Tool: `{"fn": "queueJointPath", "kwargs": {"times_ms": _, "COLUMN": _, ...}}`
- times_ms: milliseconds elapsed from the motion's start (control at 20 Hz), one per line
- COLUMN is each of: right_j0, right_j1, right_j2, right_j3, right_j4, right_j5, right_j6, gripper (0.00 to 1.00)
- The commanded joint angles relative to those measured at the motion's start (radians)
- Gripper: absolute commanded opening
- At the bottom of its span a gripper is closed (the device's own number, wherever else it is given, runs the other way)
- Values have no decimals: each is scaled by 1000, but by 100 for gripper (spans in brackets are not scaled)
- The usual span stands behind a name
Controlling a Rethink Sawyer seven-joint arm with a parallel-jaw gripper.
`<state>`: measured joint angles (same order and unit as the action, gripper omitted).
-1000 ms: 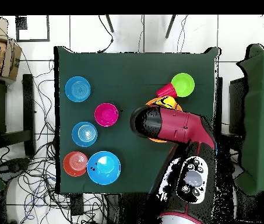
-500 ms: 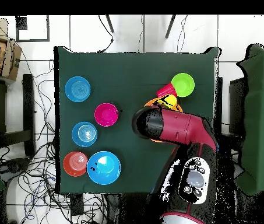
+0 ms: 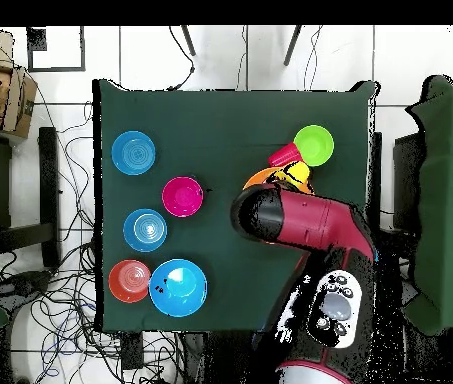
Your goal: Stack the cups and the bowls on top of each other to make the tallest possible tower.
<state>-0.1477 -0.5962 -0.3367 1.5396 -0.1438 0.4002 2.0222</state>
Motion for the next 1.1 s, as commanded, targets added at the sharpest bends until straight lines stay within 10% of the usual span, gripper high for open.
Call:
{"fn": "queueJointPath", "kwargs": {"times_ms": 50, "right_j0": 22, "right_j1": 32, "right_j2": 38, "right_j3": 69, "right_j4": 9, "right_j5": -20, "right_j6": 153, "gripper": 0}}
{"fn": "queueJointPath", "kwargs": {"times_ms": 1100, "right_j0": 122, "right_j1": 65, "right_j2": -10, "right_j3": 58, "right_j4": 87, "right_j5": 9, "right_j6": 219, "gripper": 0}}
